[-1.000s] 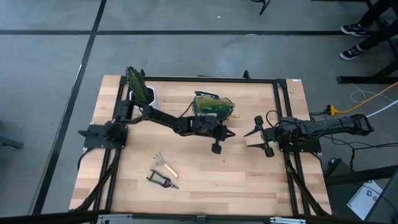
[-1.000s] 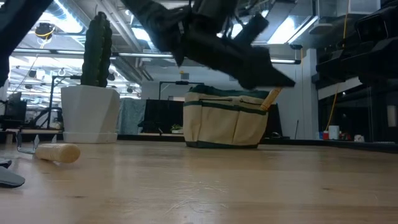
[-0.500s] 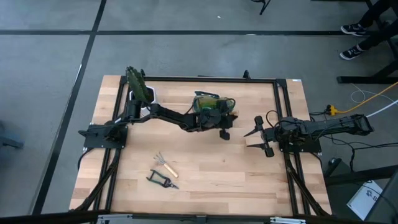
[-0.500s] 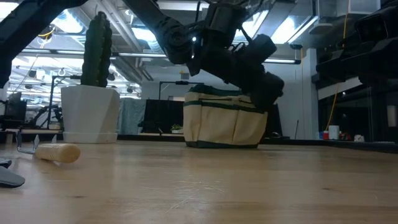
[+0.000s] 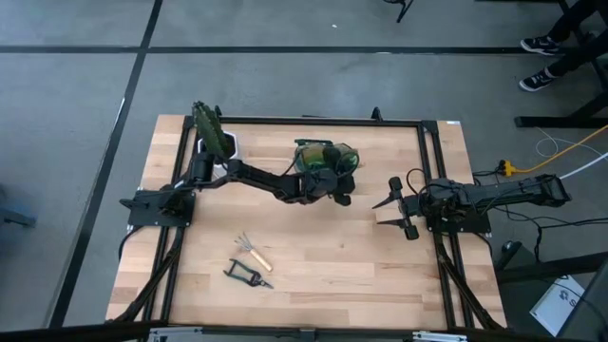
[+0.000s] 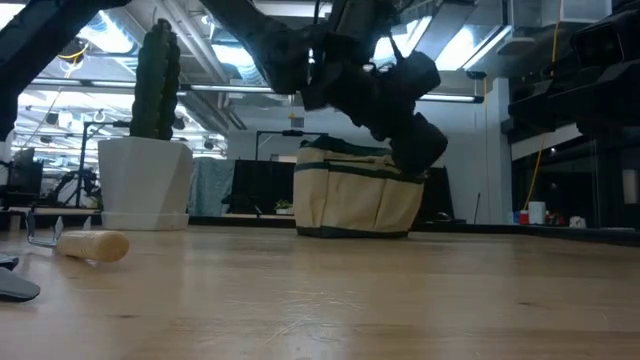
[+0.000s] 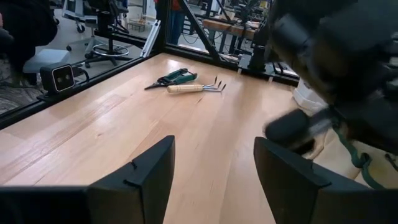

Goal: Pick & Place Garden tools in Gardening bag
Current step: Adjust the trowel in the gardening bag, then adjust the hand rake on the table

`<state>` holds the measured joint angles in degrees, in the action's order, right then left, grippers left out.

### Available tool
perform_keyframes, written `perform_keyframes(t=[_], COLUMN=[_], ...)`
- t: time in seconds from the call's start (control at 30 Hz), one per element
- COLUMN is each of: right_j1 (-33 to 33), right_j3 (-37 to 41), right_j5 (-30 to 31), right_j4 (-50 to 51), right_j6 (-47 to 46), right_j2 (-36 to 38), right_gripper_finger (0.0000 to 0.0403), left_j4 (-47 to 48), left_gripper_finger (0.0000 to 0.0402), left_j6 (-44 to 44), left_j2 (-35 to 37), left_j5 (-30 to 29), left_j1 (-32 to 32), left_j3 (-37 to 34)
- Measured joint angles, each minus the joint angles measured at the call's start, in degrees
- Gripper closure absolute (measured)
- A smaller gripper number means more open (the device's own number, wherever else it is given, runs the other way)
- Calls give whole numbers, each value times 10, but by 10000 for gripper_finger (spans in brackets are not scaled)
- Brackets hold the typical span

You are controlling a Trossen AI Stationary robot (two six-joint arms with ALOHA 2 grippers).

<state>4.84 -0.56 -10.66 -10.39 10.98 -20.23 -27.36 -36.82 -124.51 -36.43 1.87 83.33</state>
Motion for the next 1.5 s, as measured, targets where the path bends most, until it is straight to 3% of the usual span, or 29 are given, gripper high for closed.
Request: perform_keyframes(t=[0.1,0.23,0.43,0.7,0.93,1.17,1.27,1.5], right_j1=[0,0,0,0,0,0,0,0], right_j3=[0,0,0,0,0,0,0,0], right_j5=[0,0,0,0,0,0,0,0], right_j4=[0,0,0,0,0,0,0,0], right_j6=[0,0,0,0,0,0,0,0], right_j2=[0,0,0,0,0,0,0,0], right_gripper_finger=[183,183,183,183,183,184,184,184], left_j4=[24,83,127,160,310,471,531,566], left_gripper_finger=[398,400,400,400,397,396,392,350], left_j6=[6,55,72,88,150,264,299,409], left_j2=[37,105,222,390,506,547,547,527], left_j5=[24,105,155,159,156,146,168,189], left_j1=[-11,-15,-17,-63,-142,-224,-255,-305], left_j3=[-1,-22,-102,-251,-294,-295,-295,-295])
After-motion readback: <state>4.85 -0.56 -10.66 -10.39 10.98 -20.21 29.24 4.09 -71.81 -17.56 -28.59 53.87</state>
